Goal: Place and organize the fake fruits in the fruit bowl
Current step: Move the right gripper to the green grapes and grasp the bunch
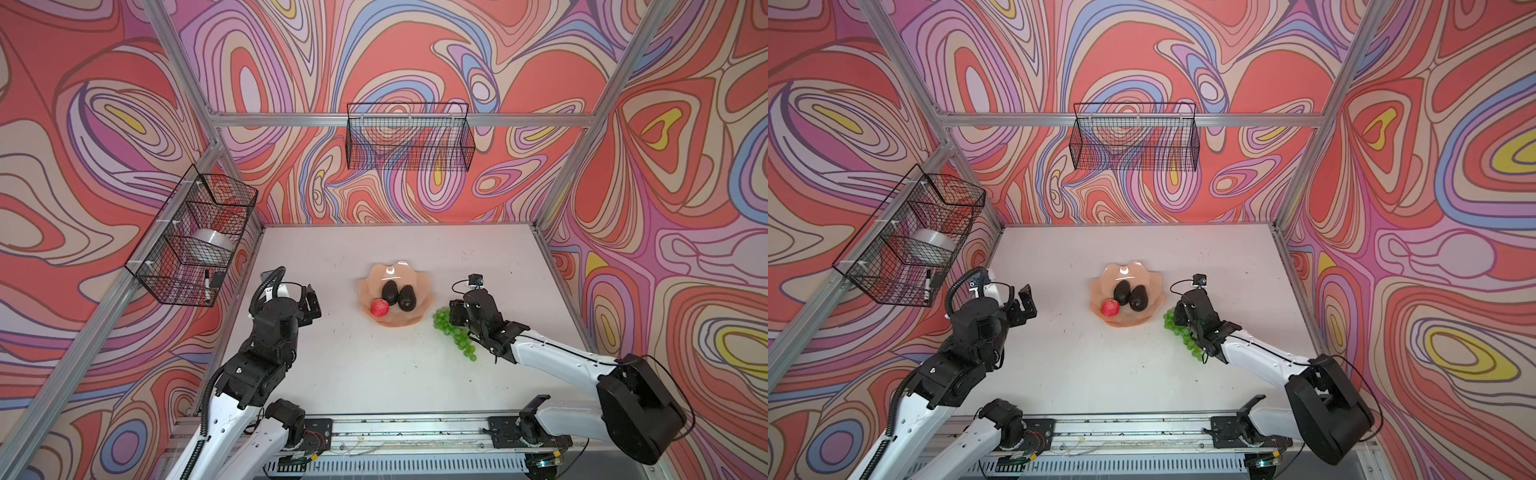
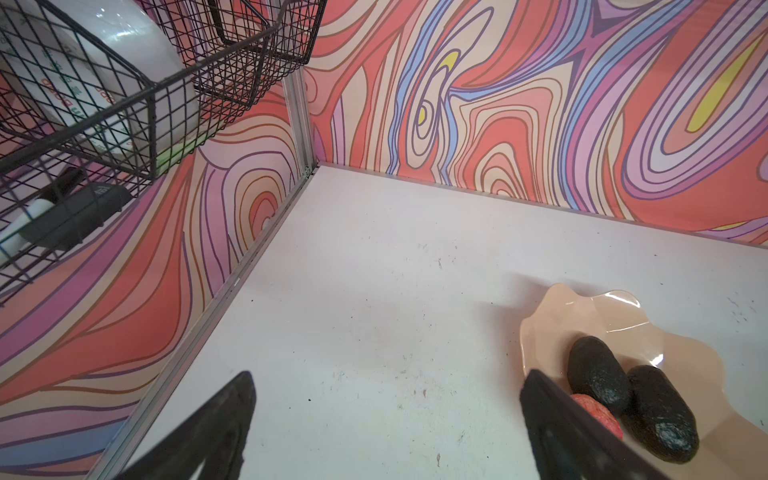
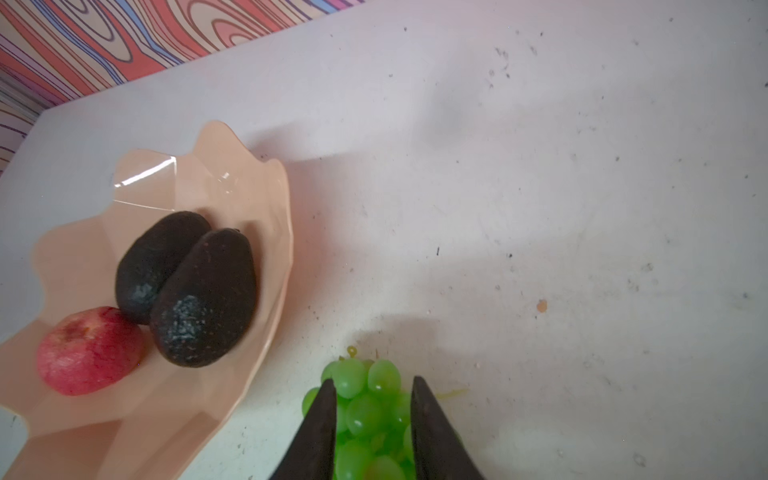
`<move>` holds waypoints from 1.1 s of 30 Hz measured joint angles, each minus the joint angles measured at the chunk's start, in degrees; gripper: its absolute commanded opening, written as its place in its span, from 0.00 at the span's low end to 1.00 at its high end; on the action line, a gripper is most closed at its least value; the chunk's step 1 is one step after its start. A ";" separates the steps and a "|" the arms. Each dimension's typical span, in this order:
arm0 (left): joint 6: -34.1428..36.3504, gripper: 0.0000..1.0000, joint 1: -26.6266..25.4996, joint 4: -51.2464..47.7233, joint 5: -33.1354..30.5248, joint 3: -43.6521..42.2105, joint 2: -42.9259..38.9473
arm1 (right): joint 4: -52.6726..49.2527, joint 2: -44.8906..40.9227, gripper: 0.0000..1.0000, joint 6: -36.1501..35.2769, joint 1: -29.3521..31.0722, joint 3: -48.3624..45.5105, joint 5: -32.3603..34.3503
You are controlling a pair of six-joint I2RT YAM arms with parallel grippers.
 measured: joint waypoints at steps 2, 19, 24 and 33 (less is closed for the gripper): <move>-0.17 1.00 0.00 0.02 0.00 0.00 0.00 | -0.94 -1.31 0.30 -0.13 0.00 0.94 0.00; -0.39 1.00 0.00 0.00 0.02 0.00 0.00 | -2.56 2.12 0.83 0.70 0.00 -5.07 -3.74; -0.61 1.00 0.00 0.00 0.02 0.00 0.00 | -0.11 4.70 0.80 2.23 0.00 -6.27 -4.90; -0.66 1.00 0.00 0.00 0.02 0.00 0.04 | 3.91 7.82 0.49 4.17 0.00 -6.38 -4.22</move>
